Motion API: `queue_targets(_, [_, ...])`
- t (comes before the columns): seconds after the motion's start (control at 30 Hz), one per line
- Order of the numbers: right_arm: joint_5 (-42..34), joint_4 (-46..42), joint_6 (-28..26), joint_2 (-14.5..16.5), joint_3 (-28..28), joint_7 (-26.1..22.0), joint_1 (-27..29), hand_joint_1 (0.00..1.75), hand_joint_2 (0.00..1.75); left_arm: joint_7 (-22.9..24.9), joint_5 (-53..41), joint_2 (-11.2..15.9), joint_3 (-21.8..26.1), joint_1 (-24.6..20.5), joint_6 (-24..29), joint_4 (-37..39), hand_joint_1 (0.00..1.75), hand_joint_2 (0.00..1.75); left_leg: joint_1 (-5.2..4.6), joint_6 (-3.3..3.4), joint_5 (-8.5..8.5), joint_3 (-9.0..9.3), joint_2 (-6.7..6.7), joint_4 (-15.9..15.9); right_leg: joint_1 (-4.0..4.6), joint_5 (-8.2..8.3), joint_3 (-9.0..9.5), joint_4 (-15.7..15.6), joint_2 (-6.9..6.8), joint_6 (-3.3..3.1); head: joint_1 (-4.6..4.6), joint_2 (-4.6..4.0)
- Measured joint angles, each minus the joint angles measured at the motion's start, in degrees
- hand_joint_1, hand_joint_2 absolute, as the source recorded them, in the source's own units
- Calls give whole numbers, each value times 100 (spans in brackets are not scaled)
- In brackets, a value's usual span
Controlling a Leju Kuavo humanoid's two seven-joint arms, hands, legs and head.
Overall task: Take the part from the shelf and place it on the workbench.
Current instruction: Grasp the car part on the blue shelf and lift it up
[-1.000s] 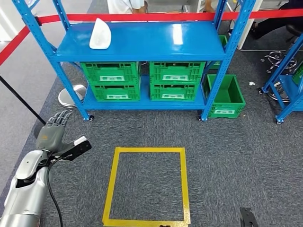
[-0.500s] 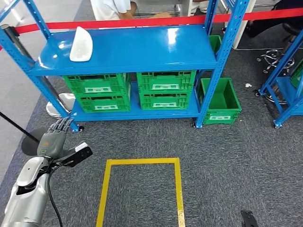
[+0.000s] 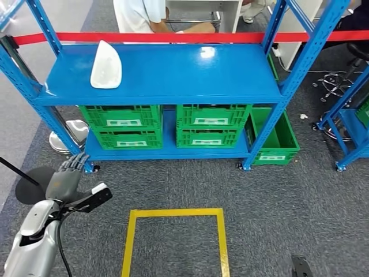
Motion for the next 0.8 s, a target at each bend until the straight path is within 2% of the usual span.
queue_targets(0.07, [6, 1, 1, -1, -3, 0, 19, 0, 0, 0, 0, -12, -5, -4, -2, 4, 0, 0, -66, 23, -91, 112, -21, 0, 89, 761, -149, -564, 4, -175, 0, 0])
queue_targets(0.1, [9, 4, 2, 1, -3, 1, 34, 0, 0, 0, 0, -17, -6, -18, -6, 5, 0, 0, -97, 21, -125, 131, -30, 16, 117, 1037, -178, -814, 6, -239, -22, -1])
queue_targets(0.13, [11, 8, 2, 3, -4, 3, 56, 0, 0, 1, 0, -21, -4, -26, -13, 8, 0, 0, -113, 11, -145, 120, -34, 44, 137, 1177, -190, -954, 6, -281, -40, -1])
queue_targets(0.23, [19, 17, 2, 9, -18, 19, 85, 0, 0, 1, -2, -19, 1, -51, -27, 2, 0, 0, -128, -35, -162, 36, -35, 113, 134, 1173, -184, -1027, 7, -301, -68, 1])
queue_targets(0.3, [25, 18, 4, 13, -26, 7, 29, 0, 0, -1, -1, -16, -9, -120, -20, -29, 0, 0, -139, -98, -298, -65, -15, 278, 78, 1044, -39, -1293, 44, -310, -89, 1])
queue_targets(0.33, [28, 19, 4, 15, -26, -3, 7, 0, 0, -2, -1, -16, -15, -159, -19, -42, 0, 0, -137, -138, -452, -188, -3, 528, 48, 984, 52, -1435, 63, -318, -104, 1])
queue_targets(0.4, [31, 20, 7, 17, -28, -11, 32, 0, 0, -1, 0, -22, -20, -181, -24, -42, 0, 0, -107, -207, -806, -563, 16, 1321, 31, 918, 170, -1552, 74, -330, -139, -1])
queue_targets(0.43, [32, 21, 7, 17, -31, -12, 67, 0, 0, -1, 0, -26, -20, -164, -28, -36, 0, 0, -91, -225, -884, -739, 20, 1670, 28, 895, 219, -1569, 71, -328, -138, -1])
queue_targets(0.47, [34, 21, 8, 17, -34, -9, 98, 0, 0, 0, 0, -28, -20, -142, -34, -30, 0, 0, -81, -229, -824, -859, 23, 1857, 26, 868, 268, -1570, 67, -321, -147, -1])
queue_targets(0.5, [37, 22, 8, 17, -38, -8, 114, 0, 0, 0, 0, -27, -20, -131, -38, -26, 0, 0, -75, -220, -621, -901, 24, 1829, 26, 838, 316, -1567, 66, -313, -151, -1])
queue_targets(0.57, [42, 22, 8, 19, -43, -8, 98, 0, 0, 0, 2, -16, -18, -142, -40, -26, 0, 0, -76, -185, 32, -756, 35, 1204, 25, 776, 411, -1561, 67, -289, -158, 0])
queue_targets(0.6, [44, 22, 7, 19, -44, -8, 80, 0, 0, 0, 3, -9, -16, -153, -43, -27, 0, 0, -90, -168, 258, -654, 47, 877, 32, 750, 443, -1560, 69, -270, -159, 0])
queue_targets(0.63, [45, 21, 6, 20, -45, -8, 63, 0, 0, 0, 6, -4, -14, -164, -46, -27, 0, 0, -103, -143, 373, -570, 58, 617, 38, 729, 448, -1547, 71, -247, -169, 0])
queue_targets(0.67, [46, 21, 5, 20, -46, -7, 50, 0, 0, 0, 9, 2, -13, -171, -50, -30, 0, 0, -115, -112, 345, -520, 67, 480, 45, 711, 427, -1526, 71, -218, -170, 0])
queue_targets(0.73, [46, 21, 4, 20, -52, -3, 19, 0, 0, 0, 15, 13, -10, -182, -55, -42, 0, 0, -114, -30, 177, -485, 62, 351, 61, 681, 361, -1482, 58, -163, -173, 0])
queue_targets(0.8, [47, 21, 4, 20, -59, -5, -17, 0, 0, 0, 18, 22, -9, -182, -55, -54, 0, 0, -86, 38, 82, -434, 52, 268, 71, 565, 289, -1354, 33, -111, -164, 0])
